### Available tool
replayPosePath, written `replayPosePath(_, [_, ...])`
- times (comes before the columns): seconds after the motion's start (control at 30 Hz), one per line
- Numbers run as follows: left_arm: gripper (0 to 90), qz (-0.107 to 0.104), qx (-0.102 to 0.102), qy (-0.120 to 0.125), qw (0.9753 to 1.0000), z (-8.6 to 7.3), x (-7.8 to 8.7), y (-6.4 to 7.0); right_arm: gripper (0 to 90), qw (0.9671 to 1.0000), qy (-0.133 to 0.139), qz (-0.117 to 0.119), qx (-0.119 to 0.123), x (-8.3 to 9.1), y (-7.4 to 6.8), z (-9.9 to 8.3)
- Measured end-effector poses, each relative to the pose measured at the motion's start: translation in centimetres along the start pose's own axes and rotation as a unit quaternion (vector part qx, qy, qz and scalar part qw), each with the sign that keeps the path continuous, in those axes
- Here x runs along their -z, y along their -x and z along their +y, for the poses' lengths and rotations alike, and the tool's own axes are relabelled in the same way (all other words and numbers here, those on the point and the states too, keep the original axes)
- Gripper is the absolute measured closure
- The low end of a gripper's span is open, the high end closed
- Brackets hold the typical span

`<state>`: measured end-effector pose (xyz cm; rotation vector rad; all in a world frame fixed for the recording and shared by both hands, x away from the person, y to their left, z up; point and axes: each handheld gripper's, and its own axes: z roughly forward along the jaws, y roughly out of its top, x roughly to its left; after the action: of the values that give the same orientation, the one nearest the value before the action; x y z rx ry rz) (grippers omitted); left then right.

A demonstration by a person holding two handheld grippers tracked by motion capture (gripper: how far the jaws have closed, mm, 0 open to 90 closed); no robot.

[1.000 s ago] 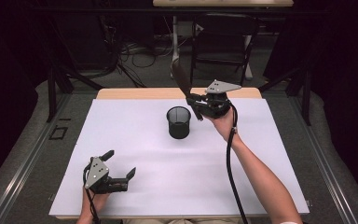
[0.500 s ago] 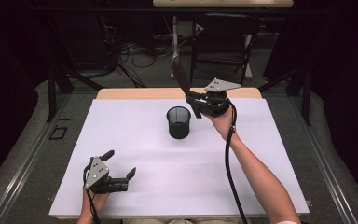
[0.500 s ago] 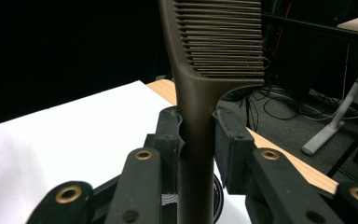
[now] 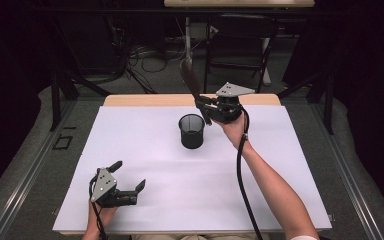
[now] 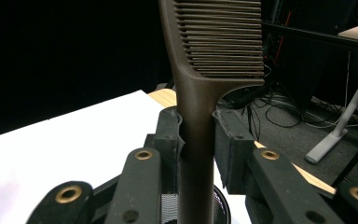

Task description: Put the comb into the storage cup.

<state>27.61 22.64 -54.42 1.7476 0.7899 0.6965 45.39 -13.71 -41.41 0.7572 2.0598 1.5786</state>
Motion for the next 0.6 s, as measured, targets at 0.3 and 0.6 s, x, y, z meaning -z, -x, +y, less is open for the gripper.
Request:
replayPosePath(0.3, [0.0,0.0,0.0,0.0,1.0,0.0,0.0,0.0,73.0,1.0,0.008,-0.001,0.002,-0.4,-0.1,0.0])
replayPosePath(0.6, [0.0,0.0,0.001,0.001,1.0,0.0,0.0,0.0,72.9,0.9998,0.018,0.002,-0.004,-1.2,-0.2,-0.2])
